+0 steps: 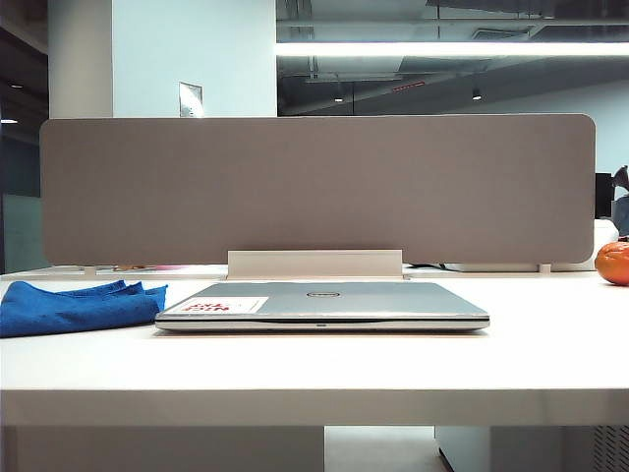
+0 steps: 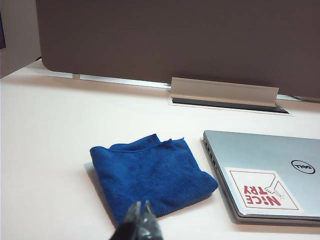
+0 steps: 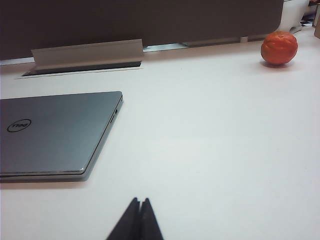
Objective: Pick up the blue rag and put it over the laptop.
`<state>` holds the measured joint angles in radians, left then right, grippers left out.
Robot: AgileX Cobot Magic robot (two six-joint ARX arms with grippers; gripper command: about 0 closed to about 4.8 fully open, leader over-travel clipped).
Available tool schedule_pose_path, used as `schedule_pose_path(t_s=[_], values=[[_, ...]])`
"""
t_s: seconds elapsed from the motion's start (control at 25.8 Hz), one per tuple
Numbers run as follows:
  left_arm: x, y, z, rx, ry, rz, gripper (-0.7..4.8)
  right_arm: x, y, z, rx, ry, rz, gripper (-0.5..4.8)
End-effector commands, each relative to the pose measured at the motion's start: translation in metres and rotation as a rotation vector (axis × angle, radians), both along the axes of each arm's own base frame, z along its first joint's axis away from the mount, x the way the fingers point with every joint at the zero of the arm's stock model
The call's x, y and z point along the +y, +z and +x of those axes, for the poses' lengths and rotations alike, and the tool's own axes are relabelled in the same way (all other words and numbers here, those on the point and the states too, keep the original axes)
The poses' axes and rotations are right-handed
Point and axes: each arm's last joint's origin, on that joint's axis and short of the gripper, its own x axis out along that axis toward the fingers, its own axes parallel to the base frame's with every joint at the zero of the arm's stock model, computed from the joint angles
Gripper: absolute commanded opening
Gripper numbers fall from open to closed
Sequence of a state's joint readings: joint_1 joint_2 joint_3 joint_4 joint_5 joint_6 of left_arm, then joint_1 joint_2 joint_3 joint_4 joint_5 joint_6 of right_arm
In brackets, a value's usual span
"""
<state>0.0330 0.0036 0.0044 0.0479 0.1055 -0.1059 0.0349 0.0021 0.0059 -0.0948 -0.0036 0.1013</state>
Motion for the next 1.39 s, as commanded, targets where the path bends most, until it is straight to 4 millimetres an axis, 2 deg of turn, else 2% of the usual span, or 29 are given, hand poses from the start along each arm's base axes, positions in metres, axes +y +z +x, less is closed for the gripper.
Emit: schedule_pose_path(t_s=[0.04,0.19,0.43,0.54,0.66,1.12,1.39], values=[[0.000,0.001,0.000,-0.006,-0.005,0.001,-0.06,0.001,0.000,0.000,-0.013,0.026,0.006,-0.05],[0.000,-0.002,0.000,0.034,-0.005,-0.001,-0.06,0.003,0.000,0.000,-0.013,0.096,0.012,-0.05],[0.000,-0.006,0.000,0.066,-0.005,-0.002,-0.06,0.010,0.000,-0.002,-0.009,0.353,0.049,-0.05],[0.000,-0.006,0.000,0.066,-0.005,-0.002,-0.06,0.014,0.000,-0.004,0.012,0.517,0.122,-0.05],[0.000,-0.006,0.000,0.066,-0.005,-0.002,-0.06,0.016,0.000,-0.006,0.025,0.597,0.156,-0.05],[0.000,-0.006,0.000,0.067,-0.001,-0.004,-0.06,0.017,0.001,-0.006,0.022,0.625,0.161,-0.05],[0.000,-0.001,-0.003,0.115,0.000,-0.071,-0.06,0.017,0.001,-0.006,0.022,0.624,0.161,-0.05]])
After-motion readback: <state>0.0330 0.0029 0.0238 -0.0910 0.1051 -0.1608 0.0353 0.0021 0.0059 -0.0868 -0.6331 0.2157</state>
